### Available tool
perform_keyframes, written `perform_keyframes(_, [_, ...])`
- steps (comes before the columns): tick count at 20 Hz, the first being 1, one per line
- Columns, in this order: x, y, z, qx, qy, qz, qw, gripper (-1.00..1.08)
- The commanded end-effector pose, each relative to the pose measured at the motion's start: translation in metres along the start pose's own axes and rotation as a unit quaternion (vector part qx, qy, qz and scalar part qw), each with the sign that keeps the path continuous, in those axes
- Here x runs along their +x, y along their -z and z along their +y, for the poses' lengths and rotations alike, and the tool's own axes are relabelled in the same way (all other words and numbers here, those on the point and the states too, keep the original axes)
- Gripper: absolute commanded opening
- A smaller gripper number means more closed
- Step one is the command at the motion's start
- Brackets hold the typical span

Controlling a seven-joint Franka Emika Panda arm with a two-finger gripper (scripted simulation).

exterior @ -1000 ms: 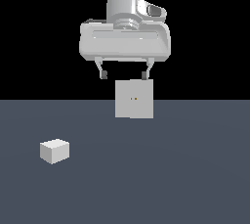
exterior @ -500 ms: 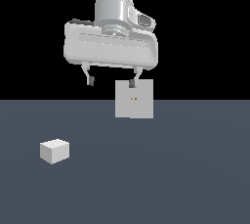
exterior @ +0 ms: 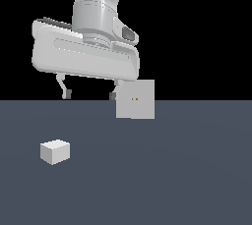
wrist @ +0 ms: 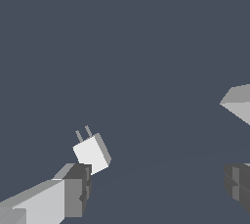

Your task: Plug the charger into the wall socket.

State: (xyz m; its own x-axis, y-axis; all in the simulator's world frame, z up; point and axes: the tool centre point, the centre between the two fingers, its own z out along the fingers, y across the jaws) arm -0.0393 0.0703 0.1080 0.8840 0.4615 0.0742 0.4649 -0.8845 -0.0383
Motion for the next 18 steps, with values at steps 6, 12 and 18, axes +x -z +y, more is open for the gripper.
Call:
perform_keyframes(6, [-0.007,-0.022,-0.032,0.005,0.114,0.024,0.9932,1.00])
perform_keyframes(12, [-0.014,-0.035,-0.051,0.008,0.180,0.038,0.9828,1.00])
perform_keyframes(18, [-0.019,-0.044,-0.061,0.011,0.220,0.047,0.9743,1.00])
